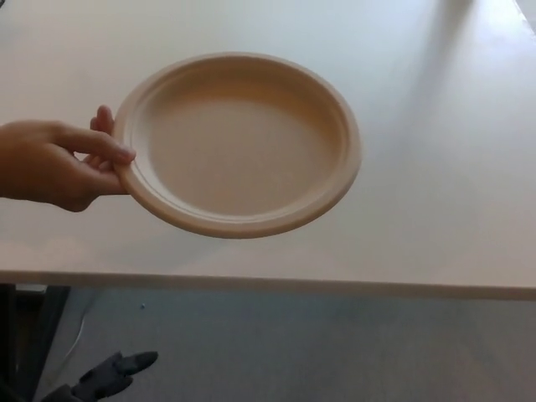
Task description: A person passes a plate to the robot and the robot grabs it with its left hand and places it at the centre of the table infront of it
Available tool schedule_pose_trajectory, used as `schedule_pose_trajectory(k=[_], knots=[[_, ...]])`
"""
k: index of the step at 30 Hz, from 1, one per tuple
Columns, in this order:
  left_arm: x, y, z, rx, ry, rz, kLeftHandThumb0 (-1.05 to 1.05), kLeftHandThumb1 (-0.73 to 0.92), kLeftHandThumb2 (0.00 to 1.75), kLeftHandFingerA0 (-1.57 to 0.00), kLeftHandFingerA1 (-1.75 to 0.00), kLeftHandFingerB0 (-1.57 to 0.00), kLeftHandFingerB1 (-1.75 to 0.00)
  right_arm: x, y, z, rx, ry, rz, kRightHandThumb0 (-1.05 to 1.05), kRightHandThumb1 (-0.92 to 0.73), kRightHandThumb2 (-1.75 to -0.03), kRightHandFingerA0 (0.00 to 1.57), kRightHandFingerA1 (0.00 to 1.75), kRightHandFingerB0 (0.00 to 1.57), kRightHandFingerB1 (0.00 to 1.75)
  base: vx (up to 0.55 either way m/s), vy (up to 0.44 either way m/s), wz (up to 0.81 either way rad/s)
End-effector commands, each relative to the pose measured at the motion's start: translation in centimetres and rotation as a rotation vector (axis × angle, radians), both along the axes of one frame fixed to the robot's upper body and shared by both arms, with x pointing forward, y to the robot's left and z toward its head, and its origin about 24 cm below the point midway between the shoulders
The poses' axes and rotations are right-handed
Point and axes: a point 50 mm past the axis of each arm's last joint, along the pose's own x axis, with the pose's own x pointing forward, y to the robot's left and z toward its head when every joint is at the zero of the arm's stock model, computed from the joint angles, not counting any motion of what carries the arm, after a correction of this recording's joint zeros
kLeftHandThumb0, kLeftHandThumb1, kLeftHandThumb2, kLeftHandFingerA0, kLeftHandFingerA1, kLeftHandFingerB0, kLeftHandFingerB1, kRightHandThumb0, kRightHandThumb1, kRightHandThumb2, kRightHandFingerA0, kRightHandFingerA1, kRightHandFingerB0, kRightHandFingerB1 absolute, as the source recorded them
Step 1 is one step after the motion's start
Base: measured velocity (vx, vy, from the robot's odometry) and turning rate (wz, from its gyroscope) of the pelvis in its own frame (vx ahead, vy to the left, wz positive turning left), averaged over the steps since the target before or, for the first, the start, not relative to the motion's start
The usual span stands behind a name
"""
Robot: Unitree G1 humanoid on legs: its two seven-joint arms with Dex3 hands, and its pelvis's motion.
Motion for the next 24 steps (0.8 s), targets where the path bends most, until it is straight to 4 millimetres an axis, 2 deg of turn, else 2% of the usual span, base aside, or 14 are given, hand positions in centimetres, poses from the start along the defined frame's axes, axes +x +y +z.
schedule_pose_trajectory(k=[1,7,9,10,11,13,14,17,18,19,21,22,23,24], knots=[[-5.5,-7.8,15.2,-0.051,-0.680,-0.548,-0.73,0.49,0.79,-0.19,-0.41,-0.13,-0.40,0.2,-1.0,0.6,-0.034,0.003,0.018,-0.71,-0.73,-0.62,0.30,0.59,0.23,0.44,0.00,0.000,0.00],[-6.4,-8.1,18.1,-0.005,-0.809,-0.557,-0.76,0.49,0.81,-0.25,-0.42,-0.15,-0.42,0.8,-0.9,0.8,-0.042,-0.005,0.019,-0.72,-0.73,-0.62,0.30,0.60,0.22,0.46,0.00,0.000,0.00],[-6.6,-8.3,19.0,-0.053,-0.871,-0.555,-0.73,0.45,0.78,-0.33,-0.44,-0.26,-0.42,1.0,-1.0,0.9,-0.044,-0.010,0.020,-0.73,-0.73,-0.62,0.41,0.61,0.24,0.45,0.00,0.000,0.00],[-6.6,-8.4,19.3,-0.088,-0.903,-0.556,-0.73,0.45,0.78,-0.33,-0.44,-0.26,-0.42,1.1,-1.0,1.0,-0.044,-0.013,0.018,-0.73,-0.73,-0.62,0.41,0.61,0.24,0.45,0.00,0.000,0.00],[-6.7,-8.4,19.5,-0.096,-0.938,-0.555,-0.74,0.49,0.62,-0.40,-0.39,-0.33,-0.34,1.1,-1.0,1.0,-0.037,-0.013,0.012,-0.70,-0.72,-0.62,0.40,0.61,0.24,0.44,0.00,0.000,0.00],[-6.8,-8.3,19.7,-0.099,-0.982,-0.554,-0.74,0.49,0.62,-0.40,-0.39,-0.33,-0.34,1.1,-1.0,1.0,-0.027,-0.013,0.004,-0.70,-0.72,-0.62,0.40,0.61,0.24,0.44,0.00,0.000,0.00],[-7.0,-8.4,20.0,-0.119,-1.006,-0.549,-0.68,0.54,0.58,-0.37,-0.36,-0.40,-0.33,1.1,-1.1,1.0,-0.032,-0.012,0.004,-0.72,-0.72,-0.62,0.42,0.61,0.24,0.44,0.00,0.000,0.00],[-7.1,-8.6,20.7,-0.160,-1.103,-0.524,-0.70,0.51,0.63,-0.37,-0.38,-0.47,-0.38,1.2,-1.1,1.0,-0.031,-0.009,0.009,-0.73,-0.72,-0.62,0.45,0.62,0.24,0.45,0.00,0.000,0.00],[-7.3,-8.7,20.9,-0.174,-1.133,-0.493,-0.66,0.57,0.58,-0.45,-0.35,-0.53,-0.37,1.2,-1.1,1.0,-0.032,-0.006,0.012,-0.73,-0.73,-0.62,0.44,0.61,0.23,0.43,0.00,0.000,0.00],[-7.3,-8.7,20.9,-0.180,-1.146,-0.477,-0.66,0.57,0.58,-0.45,-0.35,-0.53,-0.37,1.2,-1.1,1.0,-0.033,-0.005,0.012,-0.73,-0.73,-0.62,0.44,0.61,0.23,0.43,0.00,0.000,0.00],[-7.3,-9.0,21.7,-0.194,-1.258,-0.451,-0.60,0.57,0.58,-0.55,-0.39,-0.50,-0.37,1.5,-1.1,1.2,-0.043,-0.004,0.024,-0.73,-0.73,-0.62,0.40,0.59,0.23,0.42,0.00,0.000,0.00],[-7.1,-9.1,22.1,-0.244,-1.329,-0.456,-0.60,0.48,0.81,-0.69,-0.61,-0.42,-0.47,1.5,-1.1,1.2,-0.041,-0.004,0.020,-0.71,-0.72,-0.62,0.41,0.58,0.24,0.42,0.00,0.000,0.00],[-7.1,-9.1,22.2,-0.266,-1.356,-0.458,-0.60,0.48,0.81,-0.69,-0.61,-0.42,-0.47,1.5,-1.1,1.2,-0.039,-0.004,0.018,-0.71,-0.72,-0.62,0.41,0.58,0.24,0.42,0.00,0.000,0.00],[-7.2,-9.4,22.3,-0.373,-1.327,-0.442,-0.58,0.44,0.78,-0.81,-0.67,-0.46,-0.48,1.6,-1.1,1.2,-0.035,-0.005,0.015,-0.70,-0.71,-0.61,0.38,0.59,0.24,0.42,0.00,0.000,0.00]])
